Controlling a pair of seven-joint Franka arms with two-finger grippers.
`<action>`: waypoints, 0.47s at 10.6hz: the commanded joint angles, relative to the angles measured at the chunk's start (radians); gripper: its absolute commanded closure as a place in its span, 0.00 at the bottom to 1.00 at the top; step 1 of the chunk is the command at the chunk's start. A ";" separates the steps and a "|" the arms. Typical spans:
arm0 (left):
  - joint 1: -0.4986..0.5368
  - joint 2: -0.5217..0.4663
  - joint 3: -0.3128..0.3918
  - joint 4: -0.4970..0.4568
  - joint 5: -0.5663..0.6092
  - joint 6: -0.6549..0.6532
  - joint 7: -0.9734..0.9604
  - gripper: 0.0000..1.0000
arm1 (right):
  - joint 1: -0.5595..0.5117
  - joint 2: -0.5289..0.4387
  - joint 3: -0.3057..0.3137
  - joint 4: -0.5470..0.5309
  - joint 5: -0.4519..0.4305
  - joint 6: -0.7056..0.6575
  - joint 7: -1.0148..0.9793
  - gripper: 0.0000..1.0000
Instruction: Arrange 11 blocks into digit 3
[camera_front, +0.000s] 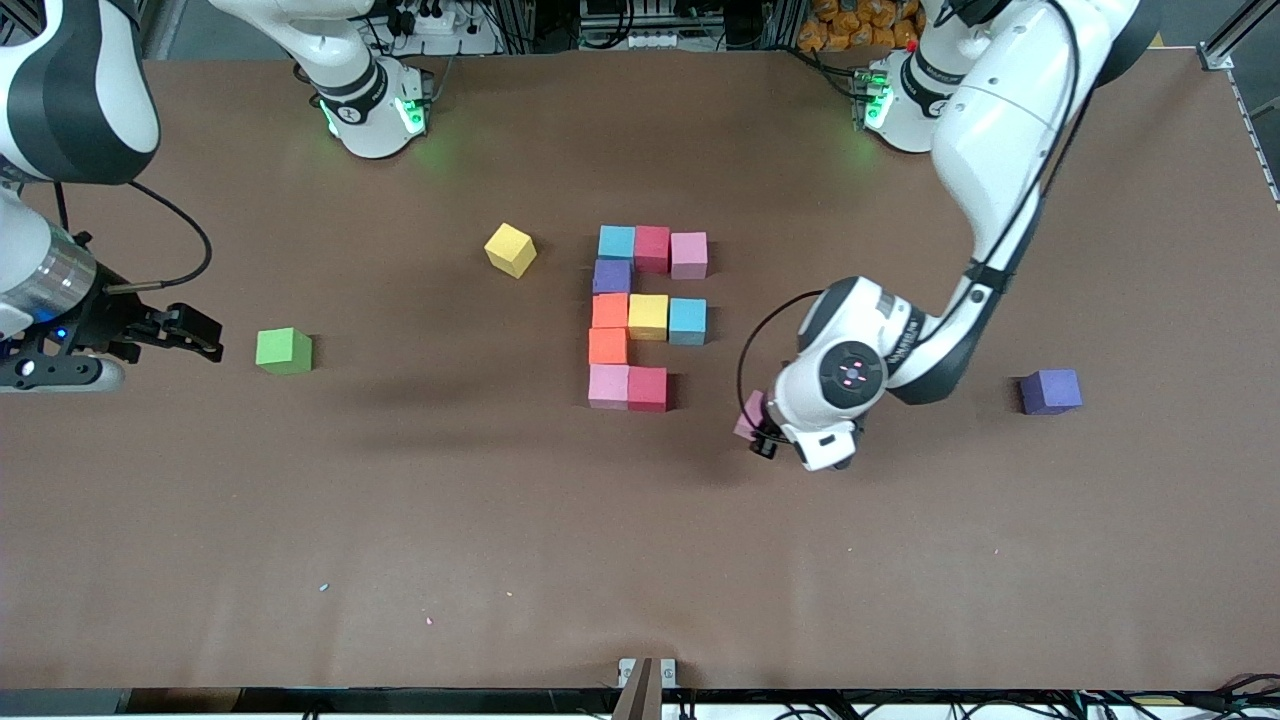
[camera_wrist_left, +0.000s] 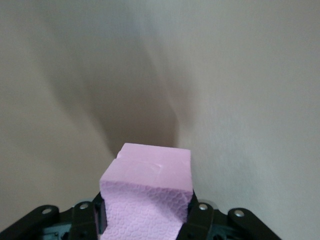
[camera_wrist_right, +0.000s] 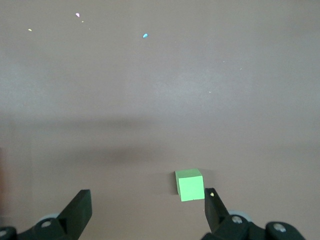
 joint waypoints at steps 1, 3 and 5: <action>-0.052 0.034 0.011 0.045 -0.019 0.027 -0.159 1.00 | 0.004 -0.015 -0.002 0.019 -0.003 -0.084 0.041 0.00; -0.082 0.040 0.011 0.046 -0.019 0.039 -0.312 1.00 | 0.009 -0.011 0.000 0.036 -0.004 -0.101 0.039 0.00; -0.126 0.042 0.017 0.042 -0.011 0.042 -0.438 1.00 | -0.002 -0.001 -0.002 0.080 0.000 -0.101 0.033 0.00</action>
